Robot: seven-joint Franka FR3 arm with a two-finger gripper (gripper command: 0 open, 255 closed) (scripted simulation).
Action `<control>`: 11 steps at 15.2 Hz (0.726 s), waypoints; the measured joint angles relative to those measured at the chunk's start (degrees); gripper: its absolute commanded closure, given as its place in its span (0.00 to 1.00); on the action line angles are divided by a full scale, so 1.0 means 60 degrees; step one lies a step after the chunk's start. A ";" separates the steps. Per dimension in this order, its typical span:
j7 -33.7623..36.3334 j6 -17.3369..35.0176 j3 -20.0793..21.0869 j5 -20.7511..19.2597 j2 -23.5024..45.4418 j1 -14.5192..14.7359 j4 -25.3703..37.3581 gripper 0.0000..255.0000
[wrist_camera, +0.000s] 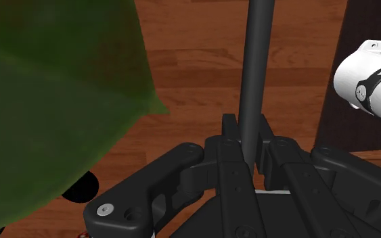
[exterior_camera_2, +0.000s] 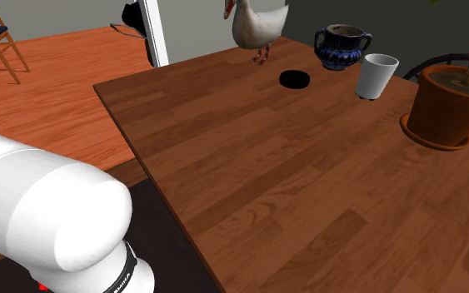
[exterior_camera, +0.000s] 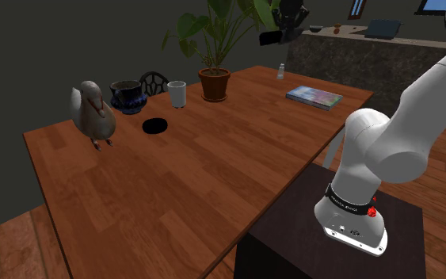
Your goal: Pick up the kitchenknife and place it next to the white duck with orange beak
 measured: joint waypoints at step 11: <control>0.1692 0.0334 0.0869 0.1248 0.1681 0.0861 0.0938 1.00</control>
